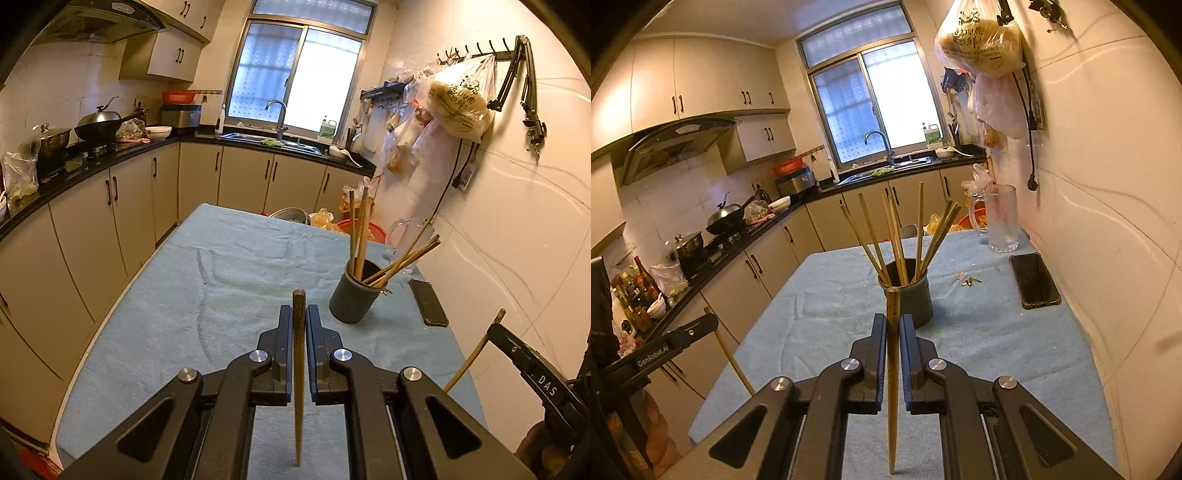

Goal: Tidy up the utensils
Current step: 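Lift the left gripper's chopstick above the cup while the right gripper carries its chopstick over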

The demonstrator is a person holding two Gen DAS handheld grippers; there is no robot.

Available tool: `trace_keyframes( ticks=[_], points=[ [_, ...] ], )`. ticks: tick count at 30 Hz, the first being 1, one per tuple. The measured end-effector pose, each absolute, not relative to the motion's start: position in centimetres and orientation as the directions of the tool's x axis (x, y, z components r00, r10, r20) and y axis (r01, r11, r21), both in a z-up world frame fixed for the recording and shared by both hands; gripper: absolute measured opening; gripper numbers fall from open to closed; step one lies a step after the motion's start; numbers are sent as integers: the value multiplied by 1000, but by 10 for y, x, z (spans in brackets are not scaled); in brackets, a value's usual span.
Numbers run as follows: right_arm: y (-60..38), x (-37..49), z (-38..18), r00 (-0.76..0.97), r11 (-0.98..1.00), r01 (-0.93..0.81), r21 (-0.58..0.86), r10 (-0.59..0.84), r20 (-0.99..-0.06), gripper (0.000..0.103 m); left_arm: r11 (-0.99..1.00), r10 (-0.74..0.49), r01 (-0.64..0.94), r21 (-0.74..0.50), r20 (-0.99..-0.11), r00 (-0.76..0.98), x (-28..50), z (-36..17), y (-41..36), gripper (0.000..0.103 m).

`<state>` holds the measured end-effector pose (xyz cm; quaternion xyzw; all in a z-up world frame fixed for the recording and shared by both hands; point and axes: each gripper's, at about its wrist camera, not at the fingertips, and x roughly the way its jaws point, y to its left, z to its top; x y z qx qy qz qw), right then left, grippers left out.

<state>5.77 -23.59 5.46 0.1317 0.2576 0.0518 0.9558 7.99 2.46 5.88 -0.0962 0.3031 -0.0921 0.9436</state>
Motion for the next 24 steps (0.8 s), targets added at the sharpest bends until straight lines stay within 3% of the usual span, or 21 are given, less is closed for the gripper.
trace_keyframes(
  ticks=[24],
  points=[
    [-259,88,116,925,959,-48,279,148,-350,8,944,-311,227,-239,-420,852,142,133,-5,7]
  ],
)
